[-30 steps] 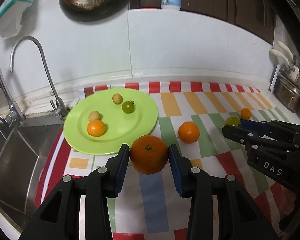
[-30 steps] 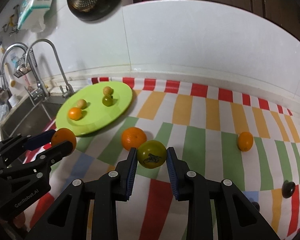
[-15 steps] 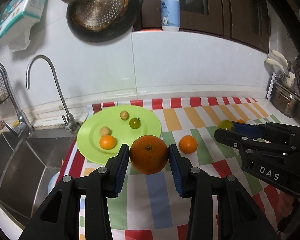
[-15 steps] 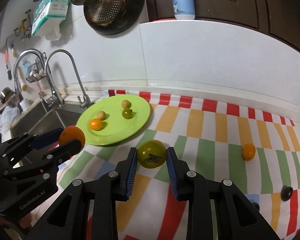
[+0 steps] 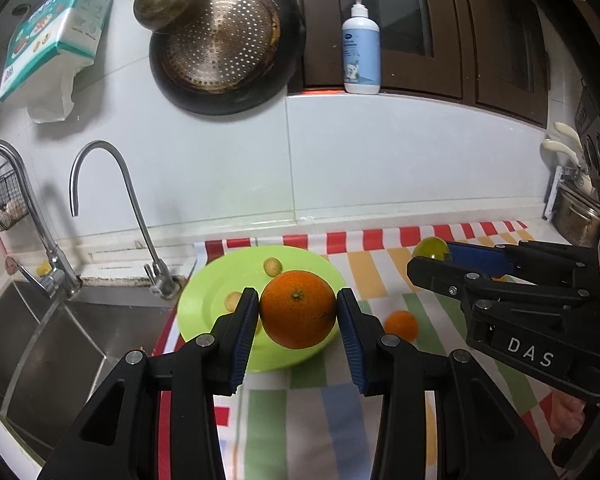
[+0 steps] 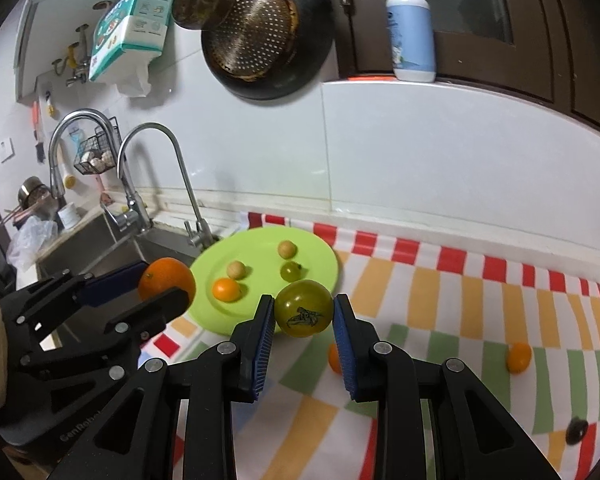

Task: Organize fruits
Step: 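Carry both fruits over the green plate and open both tools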

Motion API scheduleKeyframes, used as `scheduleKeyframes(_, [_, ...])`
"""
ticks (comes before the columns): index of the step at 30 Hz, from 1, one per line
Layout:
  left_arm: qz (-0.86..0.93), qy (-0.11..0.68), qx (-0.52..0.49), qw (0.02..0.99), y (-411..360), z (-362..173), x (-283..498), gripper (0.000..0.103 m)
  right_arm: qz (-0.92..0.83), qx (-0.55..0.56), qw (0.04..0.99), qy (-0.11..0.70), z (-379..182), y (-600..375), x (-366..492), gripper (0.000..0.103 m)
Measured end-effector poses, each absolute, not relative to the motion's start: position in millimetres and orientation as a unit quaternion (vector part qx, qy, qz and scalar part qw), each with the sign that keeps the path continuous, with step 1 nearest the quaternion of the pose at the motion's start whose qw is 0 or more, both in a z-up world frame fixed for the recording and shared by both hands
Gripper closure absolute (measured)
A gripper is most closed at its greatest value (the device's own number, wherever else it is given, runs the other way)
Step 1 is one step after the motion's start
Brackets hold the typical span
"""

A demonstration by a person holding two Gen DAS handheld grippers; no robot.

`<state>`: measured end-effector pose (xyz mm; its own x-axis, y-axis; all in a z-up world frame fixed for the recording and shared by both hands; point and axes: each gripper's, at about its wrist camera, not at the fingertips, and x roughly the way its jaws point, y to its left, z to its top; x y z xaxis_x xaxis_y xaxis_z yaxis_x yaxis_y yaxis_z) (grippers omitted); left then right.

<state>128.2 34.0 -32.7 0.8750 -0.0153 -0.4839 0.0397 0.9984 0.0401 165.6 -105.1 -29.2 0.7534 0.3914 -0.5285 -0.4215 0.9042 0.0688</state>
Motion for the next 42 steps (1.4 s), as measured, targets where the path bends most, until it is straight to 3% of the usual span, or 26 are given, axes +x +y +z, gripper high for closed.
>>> scheduleKeyframes(19, [-0.004, 0.267, 0.028, 0.963, 73, -43, 201, 0.064, 0.23, -0.036, 0.922, 0.31, -47, -54, 234, 0.073])
scheduleKeyframes(42, [-0.04, 0.344, 0.061, 0.936, 115, -105, 285, 0.064, 0.202, -0.017, 0.897, 0.394, -103, -20, 299, 0.072])
